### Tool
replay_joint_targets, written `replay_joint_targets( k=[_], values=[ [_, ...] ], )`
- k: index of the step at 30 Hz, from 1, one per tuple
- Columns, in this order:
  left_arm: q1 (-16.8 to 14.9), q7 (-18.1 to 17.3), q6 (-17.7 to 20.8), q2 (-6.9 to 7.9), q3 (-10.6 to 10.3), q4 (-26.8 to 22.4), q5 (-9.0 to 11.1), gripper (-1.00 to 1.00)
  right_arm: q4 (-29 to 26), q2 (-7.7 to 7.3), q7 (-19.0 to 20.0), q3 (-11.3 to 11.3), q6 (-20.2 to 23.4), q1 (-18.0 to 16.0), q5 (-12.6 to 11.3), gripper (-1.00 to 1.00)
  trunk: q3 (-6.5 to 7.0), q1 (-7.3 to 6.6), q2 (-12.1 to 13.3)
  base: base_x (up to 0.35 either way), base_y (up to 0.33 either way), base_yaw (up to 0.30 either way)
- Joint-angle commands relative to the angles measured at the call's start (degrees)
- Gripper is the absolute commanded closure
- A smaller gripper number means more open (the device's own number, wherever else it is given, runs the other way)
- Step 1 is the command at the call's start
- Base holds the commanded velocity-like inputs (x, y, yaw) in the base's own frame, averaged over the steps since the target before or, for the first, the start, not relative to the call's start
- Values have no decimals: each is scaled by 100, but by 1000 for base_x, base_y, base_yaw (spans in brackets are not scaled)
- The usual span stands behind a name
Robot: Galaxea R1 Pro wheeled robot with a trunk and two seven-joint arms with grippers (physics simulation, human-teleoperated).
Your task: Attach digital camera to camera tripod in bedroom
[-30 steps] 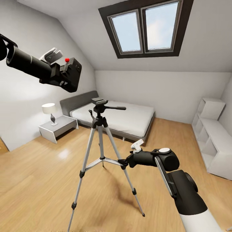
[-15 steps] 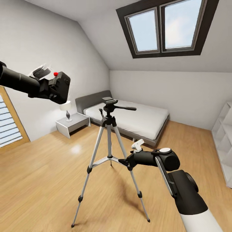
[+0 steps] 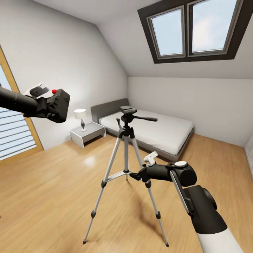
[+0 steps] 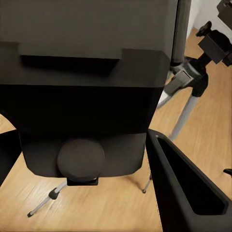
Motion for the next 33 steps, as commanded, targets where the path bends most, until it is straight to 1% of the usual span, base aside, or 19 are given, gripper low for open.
replay_joint_targets(
  k=[1,8,18,20,22,23,24,25,27,28,29,30,31,33],
  values=[
    [-16,42,-33,14,-21,-9,79,100,-6,-12,48,6,11,-6,58,-100,-8,1,-5,82,-229,16],
    [8,60,-112,48,-21,-28,79,100,-6,-41,35,6,7,-6,50,-100,-8,1,-5,88,-298,6],
    [12,78,-124,65,-21,-27,79,100,-6,-45,32,12,6,-5,62,-100,-8,1,-5,16,-337,1],
    [14,70,-125,146,-21,-27,79,100,-6,-46,43,14,-28,24,52,-100,-8,1,-5,2,-234,0],
    [31,62,-125,230,-21,-27,79,100,-6,-43,49,17,-150,72,62,-100,-8,1,-5,1,-150,0],
    [76,51,-125,342,-21,-27,79,100,-3,-39,46,26,-345,120,75,-100,-8,1,-5,1,-85,0],
    [103,45,-125,407,-21,-27,79,100,-2,-37,38,31,-452,151,80,-100,-8,1,-5,1,-68,0],
    [153,35,-125,532,-21,-27,79,100,0,-30,21,38,-646,215,93,-100,-8,1,-5,0,-44,0],
    [198,29,-125,642,-21,-27,79,100,3,-20,9,43,-788,273,105,-100,-8,1,-5,0,-31,0],
    [242,27,-125,727,-22,-27,79,100,8,-15,2,47,-878,312,113,-100,-8,1,-5,0,-18,0],
    [242,27,-125,727,-22,-27,79,100,8,-15,2,47,-878,312,113,-100,-8,1,-5,0,-18,0],
    [278,25,-125,780,-22,-27,79,100,22,-17,0,56,-940,340,119,-100,-8,1,-5,0,-38,0],
    [278,25,-125,780,-22,-27,79,100,22,-17,0,56,-940,340,119,-100,-8,1,-5,0,-38,0],
    [311,27,-125,831,-21,-27,79,100,106,-9,-6,69,-1004,364,123,-100,-8,1,-5,0,-121,0]
  ],
)
